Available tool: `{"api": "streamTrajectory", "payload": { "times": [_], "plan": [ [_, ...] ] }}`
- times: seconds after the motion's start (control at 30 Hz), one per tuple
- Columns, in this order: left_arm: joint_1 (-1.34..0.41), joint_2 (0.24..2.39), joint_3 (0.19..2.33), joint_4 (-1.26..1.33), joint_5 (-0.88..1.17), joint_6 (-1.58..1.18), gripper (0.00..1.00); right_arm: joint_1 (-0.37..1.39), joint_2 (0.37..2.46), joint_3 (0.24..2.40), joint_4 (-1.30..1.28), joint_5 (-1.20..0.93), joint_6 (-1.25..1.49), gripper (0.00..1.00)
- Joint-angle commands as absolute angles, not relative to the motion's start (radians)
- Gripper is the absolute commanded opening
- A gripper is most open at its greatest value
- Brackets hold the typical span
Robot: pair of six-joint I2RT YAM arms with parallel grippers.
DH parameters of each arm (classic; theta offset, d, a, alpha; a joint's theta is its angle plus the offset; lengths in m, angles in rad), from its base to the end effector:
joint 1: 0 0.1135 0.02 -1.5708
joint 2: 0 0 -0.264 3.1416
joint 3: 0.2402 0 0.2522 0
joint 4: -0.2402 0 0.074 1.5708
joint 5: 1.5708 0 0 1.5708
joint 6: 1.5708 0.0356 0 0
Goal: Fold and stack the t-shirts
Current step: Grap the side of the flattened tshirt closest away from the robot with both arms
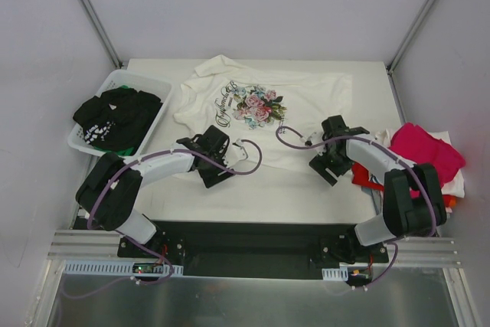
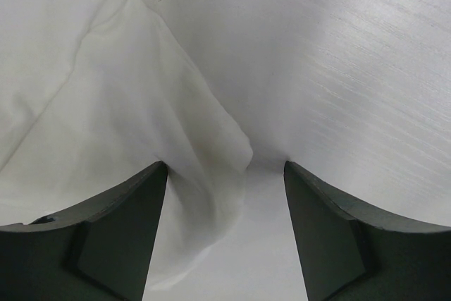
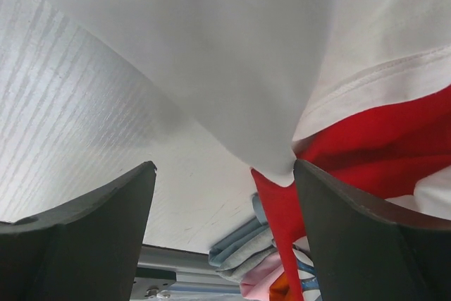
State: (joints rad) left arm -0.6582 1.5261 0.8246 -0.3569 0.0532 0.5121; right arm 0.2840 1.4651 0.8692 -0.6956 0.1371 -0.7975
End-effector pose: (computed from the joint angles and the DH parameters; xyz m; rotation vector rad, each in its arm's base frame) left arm 0.2265 -0.1775 0.1695 1.4689 2.1838 -0.1202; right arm 0.2497 0.0678 0.1832 -1.4646 2.4935 -0.2953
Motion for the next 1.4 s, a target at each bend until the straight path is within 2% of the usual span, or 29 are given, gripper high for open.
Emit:
{"api": "streamTrajectory", "payload": {
  "times": [0.0,0.5,0.63,0.73,0.77,0.93,0.97,1.0,1.03,1.07,1.37],
  "plan": [
    [-0.631,1.56,0.822,-0.371,0.09,0.511,0.68,0.264,1.506,0.88,-0.687,0.124,-0.827,0.82],
    [-0.56,1.623,0.861,-0.371,0.152,0.534,0.63,0.204,1.617,0.946,-0.66,0.129,-0.887,0.75],
    [-0.545,1.644,0.873,-0.373,0.161,0.538,0.58,0.198,1.631,0.957,-0.652,0.127,-0.888,0.71],
    [-0.534,1.66,0.879,-0.373,0.161,0.545,0.53,0.196,1.635,0.959,-0.65,0.127,-0.888,0.6],
    [-0.531,1.661,0.882,-0.373,0.158,0.545,0.49,0.196,1.637,0.959,-0.65,0.126,-0.89,0.53],
    [-0.52,1.671,0.884,-0.374,0.149,0.545,0.34,0.195,1.637,0.954,-0.649,0.124,-0.888,0.34],
    [-0.52,1.671,0.882,-0.374,0.149,0.545,0.29,0.195,1.637,0.954,-0.649,0.126,-0.888,0.25],
    [-0.514,1.671,0.881,-0.374,0.147,0.545,0.17,0.193,1.635,0.954,-0.649,0.127,-0.887,0.19],
    [-0.511,1.671,0.881,-0.374,0.147,0.545,0.08,0.195,1.634,0.956,-0.649,0.13,-0.885,0.06],
    [-0.511,1.664,0.879,-0.374,0.144,0.542,0.0,0.195,1.631,0.956,-0.65,0.132,-0.884,0.01],
    [-0.508,1.51,0.873,-0.38,0.101,0.545,0.0,0.195,1.546,0.982,-0.715,0.13,-0.859,0.01]
  ]
}}
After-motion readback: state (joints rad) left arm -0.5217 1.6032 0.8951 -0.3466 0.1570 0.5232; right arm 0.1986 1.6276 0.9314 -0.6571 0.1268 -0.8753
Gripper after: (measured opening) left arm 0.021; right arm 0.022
